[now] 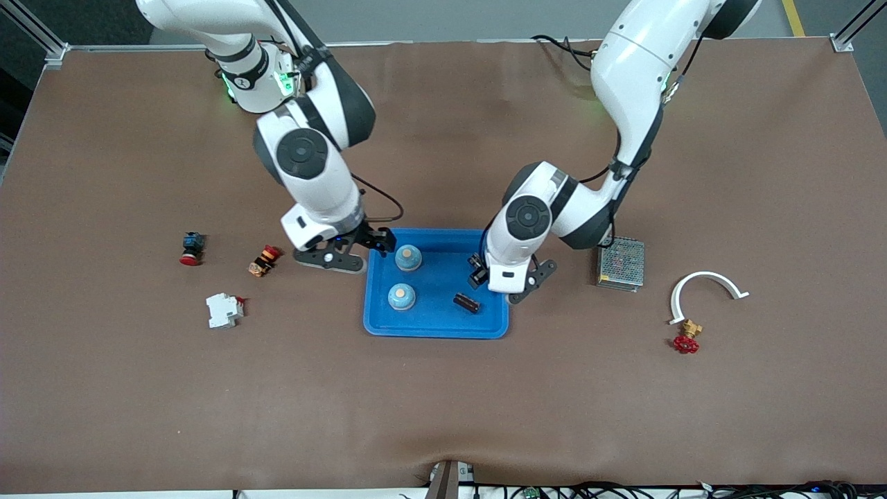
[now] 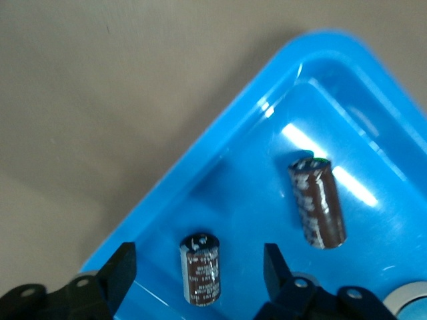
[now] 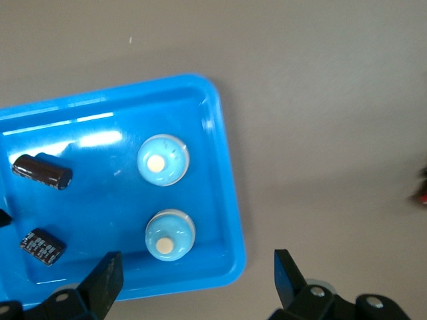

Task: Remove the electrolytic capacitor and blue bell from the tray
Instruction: 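Grasp a brown capacitor with the left gripper while the right gripper reaches a bell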

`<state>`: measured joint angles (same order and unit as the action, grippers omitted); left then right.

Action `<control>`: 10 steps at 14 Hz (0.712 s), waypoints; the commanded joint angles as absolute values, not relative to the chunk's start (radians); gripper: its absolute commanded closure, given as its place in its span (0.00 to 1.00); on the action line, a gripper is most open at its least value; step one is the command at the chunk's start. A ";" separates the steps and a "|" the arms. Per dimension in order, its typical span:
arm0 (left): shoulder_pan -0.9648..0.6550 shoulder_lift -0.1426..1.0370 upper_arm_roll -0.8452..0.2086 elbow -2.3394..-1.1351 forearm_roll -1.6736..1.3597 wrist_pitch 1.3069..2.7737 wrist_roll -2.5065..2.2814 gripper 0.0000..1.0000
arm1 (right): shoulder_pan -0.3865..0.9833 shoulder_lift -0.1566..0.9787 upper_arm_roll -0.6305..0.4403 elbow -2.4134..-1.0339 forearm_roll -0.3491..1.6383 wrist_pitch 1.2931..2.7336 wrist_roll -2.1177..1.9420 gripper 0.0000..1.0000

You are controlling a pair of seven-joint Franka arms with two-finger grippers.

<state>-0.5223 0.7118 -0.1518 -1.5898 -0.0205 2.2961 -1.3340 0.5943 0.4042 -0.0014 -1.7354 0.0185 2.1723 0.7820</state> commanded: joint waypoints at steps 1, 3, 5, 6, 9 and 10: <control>-0.548 0.730 -0.146 -1.574 -0.025 2.301 -1.358 0.21 | 0.633 0.466 -0.012 -1.707 0.009 2.221 0.801 0.00; -0.557 0.745 -0.146 -1.574 -0.023 2.301 -1.359 0.25 | 0.650 0.498 -0.012 -1.706 0.009 2.253 0.747 0.00; -0.561 0.758 -0.146 -1.571 -0.020 2.302 -1.359 0.31 | 0.661 0.529 -0.012 -1.707 0.012 2.287 0.712 0.00; -0.566 0.764 -0.146 -1.571 -0.024 2.315 -1.361 0.35 | 0.664 0.552 -0.011 -1.706 0.011 2.290 0.706 0.00; -0.569 0.770 -0.146 -1.575 -0.025 2.319 -1.359 0.61 | 0.669 0.598 -0.011 -1.707 0.011 2.339 0.675 0.00; -0.569 0.772 -0.146 -1.574 -0.025 2.319 -1.359 0.72 | 0.672 0.615 -0.012 -1.706 0.011 2.348 0.654 0.00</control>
<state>-0.5583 0.7624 -0.1518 -1.5889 -0.0205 2.3132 -1.3438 0.6582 0.5778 -0.0019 -1.7310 0.0170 2.3338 0.6883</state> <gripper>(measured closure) 0.599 0.000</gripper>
